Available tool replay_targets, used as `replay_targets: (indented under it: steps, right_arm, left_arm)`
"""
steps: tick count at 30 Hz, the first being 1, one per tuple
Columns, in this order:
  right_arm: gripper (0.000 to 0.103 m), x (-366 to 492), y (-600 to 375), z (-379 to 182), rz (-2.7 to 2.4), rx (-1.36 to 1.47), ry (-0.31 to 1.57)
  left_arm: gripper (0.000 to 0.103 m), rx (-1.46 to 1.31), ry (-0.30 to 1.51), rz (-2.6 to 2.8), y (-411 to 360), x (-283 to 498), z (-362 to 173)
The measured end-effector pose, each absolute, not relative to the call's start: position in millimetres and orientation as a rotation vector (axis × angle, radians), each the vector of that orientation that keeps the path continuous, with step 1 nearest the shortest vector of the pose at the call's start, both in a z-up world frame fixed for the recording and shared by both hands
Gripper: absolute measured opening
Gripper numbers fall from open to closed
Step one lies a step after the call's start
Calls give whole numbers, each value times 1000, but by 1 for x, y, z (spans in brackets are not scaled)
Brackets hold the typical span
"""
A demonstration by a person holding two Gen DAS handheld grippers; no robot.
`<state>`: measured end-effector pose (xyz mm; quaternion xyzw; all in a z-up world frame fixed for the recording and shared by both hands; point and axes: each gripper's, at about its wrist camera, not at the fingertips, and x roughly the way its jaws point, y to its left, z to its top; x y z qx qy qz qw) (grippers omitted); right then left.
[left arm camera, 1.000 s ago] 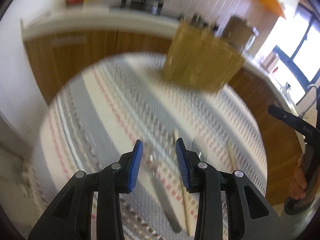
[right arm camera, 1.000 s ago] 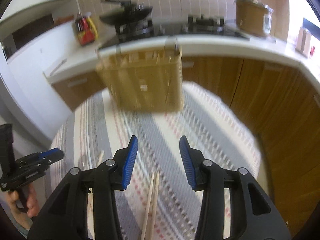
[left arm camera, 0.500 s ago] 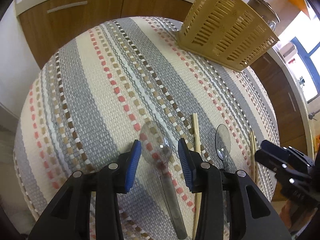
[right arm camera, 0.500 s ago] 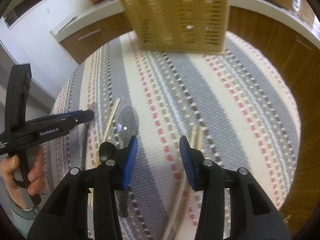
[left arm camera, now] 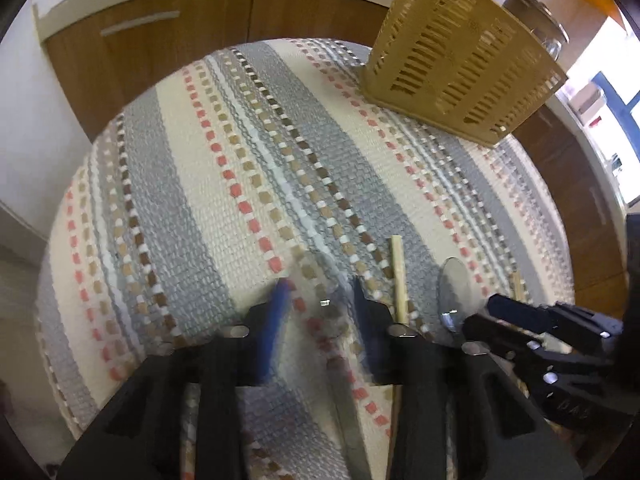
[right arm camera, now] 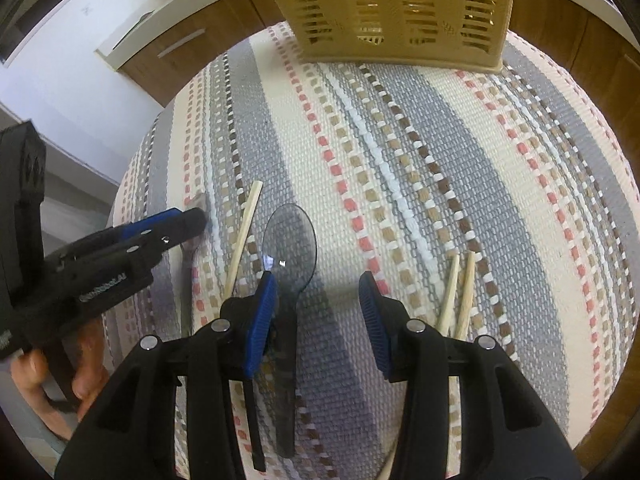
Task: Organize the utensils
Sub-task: 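Move both grippers back down toward the remaining clear spoons, then close the left gripper on a clear spoon while the right gripper grasps another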
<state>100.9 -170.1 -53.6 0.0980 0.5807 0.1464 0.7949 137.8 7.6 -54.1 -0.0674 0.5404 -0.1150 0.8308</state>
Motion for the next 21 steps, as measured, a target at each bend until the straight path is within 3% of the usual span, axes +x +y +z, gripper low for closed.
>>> replay_targets:
  steps: [2,12,15,16,19,21]
  right_arm:
    - [51,102,-169,-53,318,233,1249]
    - [52,116,-136,-50,301,132,1256]
    - [51,119,-123,-53,267,71,1263]
    - [50,120,-118,-54,257,44,1262]
    - [31,120,-106,-54,214,-50,1239]
    - [31,120,-107,-55,221,-57,1243]
  left_arm:
    - [25,-184,1149,-258,15,139,-55]
    - [16,-237,1159,-308,40,135,-53]
    - [5,-232,1154,-309,45,132,-51]
    - [2,-224,1163,-312,46,132,-51]
    - [2,-202,1171,-323,46,130,-52]
    - [8,-195,1177,-323,46,130,-53]
